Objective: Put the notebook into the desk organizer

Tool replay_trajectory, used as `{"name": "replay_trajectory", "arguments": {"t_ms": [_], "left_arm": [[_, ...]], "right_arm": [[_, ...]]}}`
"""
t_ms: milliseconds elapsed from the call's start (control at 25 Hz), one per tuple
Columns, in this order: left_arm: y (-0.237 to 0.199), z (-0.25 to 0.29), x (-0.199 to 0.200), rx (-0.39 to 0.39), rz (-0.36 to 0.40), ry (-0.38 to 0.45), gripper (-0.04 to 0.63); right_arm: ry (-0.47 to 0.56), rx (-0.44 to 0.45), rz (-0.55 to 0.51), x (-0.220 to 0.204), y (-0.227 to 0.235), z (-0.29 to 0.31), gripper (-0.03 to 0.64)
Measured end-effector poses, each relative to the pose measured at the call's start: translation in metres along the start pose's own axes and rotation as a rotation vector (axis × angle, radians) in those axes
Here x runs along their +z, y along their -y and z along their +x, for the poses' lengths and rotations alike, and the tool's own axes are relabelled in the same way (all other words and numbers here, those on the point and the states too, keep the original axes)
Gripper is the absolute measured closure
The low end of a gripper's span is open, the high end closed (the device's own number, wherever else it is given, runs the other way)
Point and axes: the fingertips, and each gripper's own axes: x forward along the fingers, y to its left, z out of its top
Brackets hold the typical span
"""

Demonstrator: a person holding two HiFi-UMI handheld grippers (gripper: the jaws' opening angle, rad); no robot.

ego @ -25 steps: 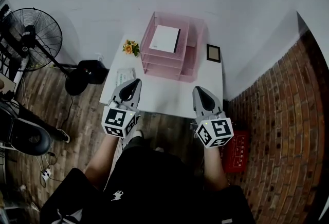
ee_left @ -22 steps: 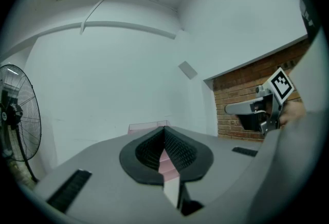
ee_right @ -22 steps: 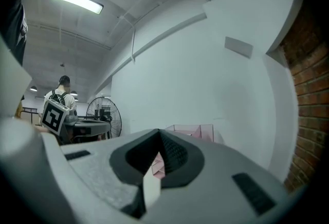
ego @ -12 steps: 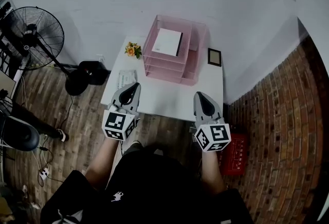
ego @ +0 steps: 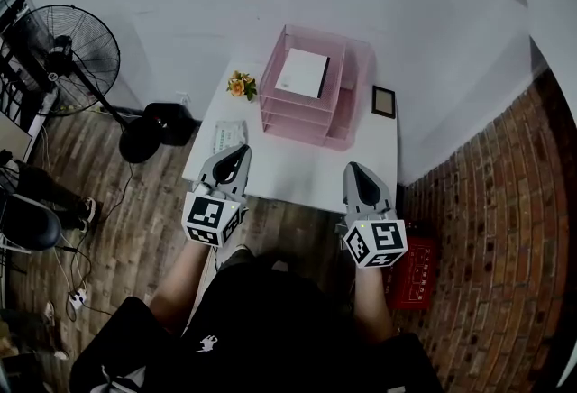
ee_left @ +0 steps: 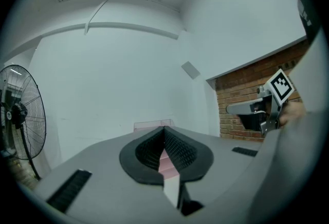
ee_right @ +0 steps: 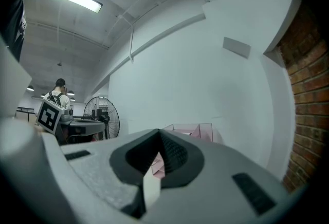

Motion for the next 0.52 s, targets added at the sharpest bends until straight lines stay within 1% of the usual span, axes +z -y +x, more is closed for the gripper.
{"name": "replay_trajectory", "arguments": {"t_ms": [400,520], "left_arm": [[-0.003,-0.0032,0.0005,0.002,0.015,0.007,0.592],[-0.0037,-0.0041,-0.0009,0.002,0.009,0.005,0.592]], "right_arm": [[0.007,0.002,-0.014,0.002,-0.0042,0.0,0.615],[0.004,0.004,-0.018,0.0005,-0.0063,-0.0005,0.615]]}}
